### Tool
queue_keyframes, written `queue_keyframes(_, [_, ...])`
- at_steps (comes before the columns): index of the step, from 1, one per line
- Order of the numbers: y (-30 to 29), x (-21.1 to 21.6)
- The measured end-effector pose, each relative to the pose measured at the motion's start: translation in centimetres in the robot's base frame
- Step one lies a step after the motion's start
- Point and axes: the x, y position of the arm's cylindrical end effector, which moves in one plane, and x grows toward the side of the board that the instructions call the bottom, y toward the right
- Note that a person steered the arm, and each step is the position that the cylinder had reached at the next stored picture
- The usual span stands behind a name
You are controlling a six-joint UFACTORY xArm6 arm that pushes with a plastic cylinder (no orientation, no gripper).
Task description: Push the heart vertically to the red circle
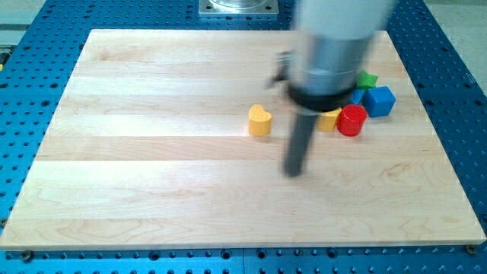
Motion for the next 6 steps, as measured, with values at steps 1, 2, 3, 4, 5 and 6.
queue_keyframes(1, [-15.1,-1.7])
queue_keyframes(2, [-16.2,-8.8])
queue_keyframes(3, [-8.7,-9.9])
queue_keyframes(4, [-0.8,-9.1])
queue_keyframes(5, [3.9,-9.9])
queue_keyframes(6, [5.5,-11.8])
